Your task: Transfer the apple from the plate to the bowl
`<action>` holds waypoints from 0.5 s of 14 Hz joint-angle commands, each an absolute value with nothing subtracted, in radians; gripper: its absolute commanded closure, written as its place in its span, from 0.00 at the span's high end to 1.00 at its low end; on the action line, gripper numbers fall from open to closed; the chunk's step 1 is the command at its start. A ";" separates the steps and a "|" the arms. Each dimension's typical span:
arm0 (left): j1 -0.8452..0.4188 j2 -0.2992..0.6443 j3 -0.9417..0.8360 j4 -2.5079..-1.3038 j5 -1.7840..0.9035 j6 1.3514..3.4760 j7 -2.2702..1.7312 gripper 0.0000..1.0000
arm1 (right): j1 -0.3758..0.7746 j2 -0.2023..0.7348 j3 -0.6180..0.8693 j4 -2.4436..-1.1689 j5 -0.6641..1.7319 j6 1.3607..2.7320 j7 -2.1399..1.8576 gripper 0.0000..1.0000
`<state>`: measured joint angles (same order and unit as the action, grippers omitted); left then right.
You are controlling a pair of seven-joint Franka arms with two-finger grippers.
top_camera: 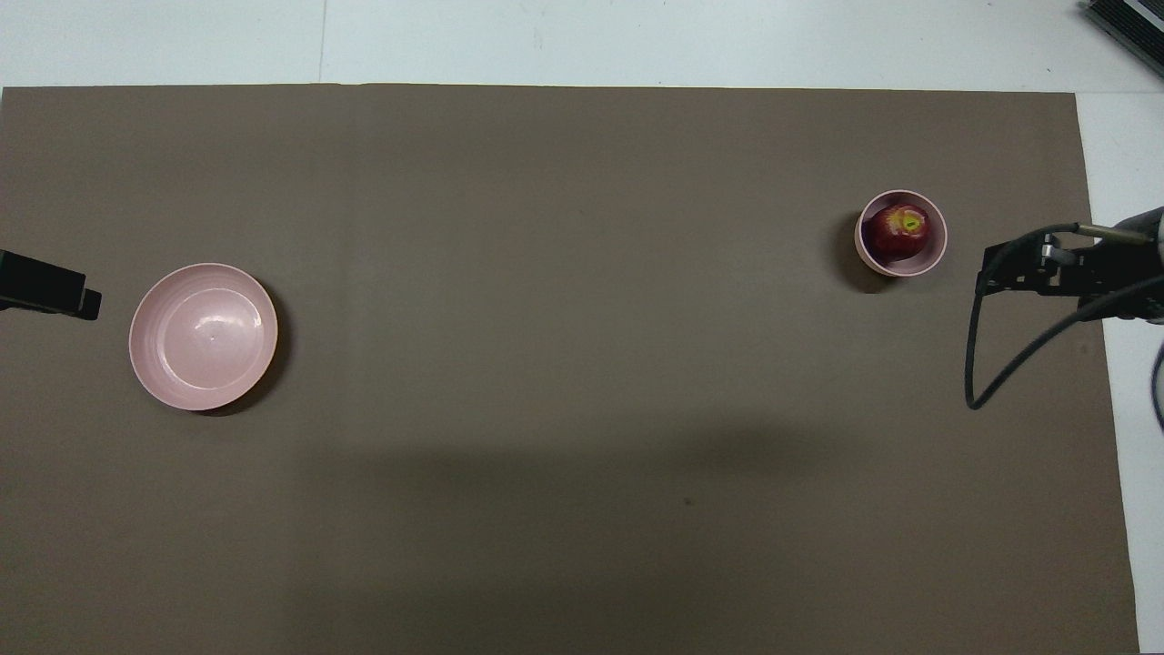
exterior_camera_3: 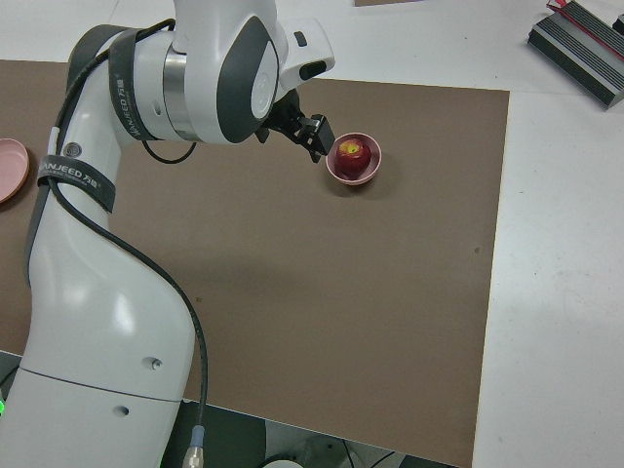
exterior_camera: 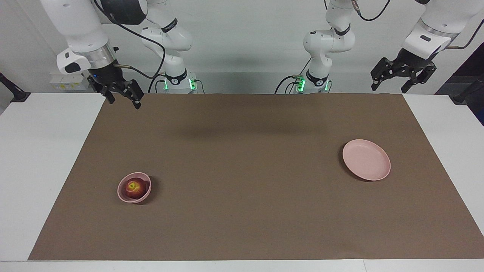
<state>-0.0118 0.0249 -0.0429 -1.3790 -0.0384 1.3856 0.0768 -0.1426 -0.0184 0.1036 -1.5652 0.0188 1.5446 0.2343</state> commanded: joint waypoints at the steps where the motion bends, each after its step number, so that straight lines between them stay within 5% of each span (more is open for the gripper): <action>1: -0.003 0.023 -0.044 -1.362 -0.055 1.364 0.077 1.00 | -0.158 -0.024 0.107 -1.545 0.035 1.505 0.160 1.00; 7: -0.003 0.023 -0.044 -1.362 -0.055 1.364 0.077 1.00 | -0.123 -0.021 0.059 -1.539 0.058 1.499 0.147 1.00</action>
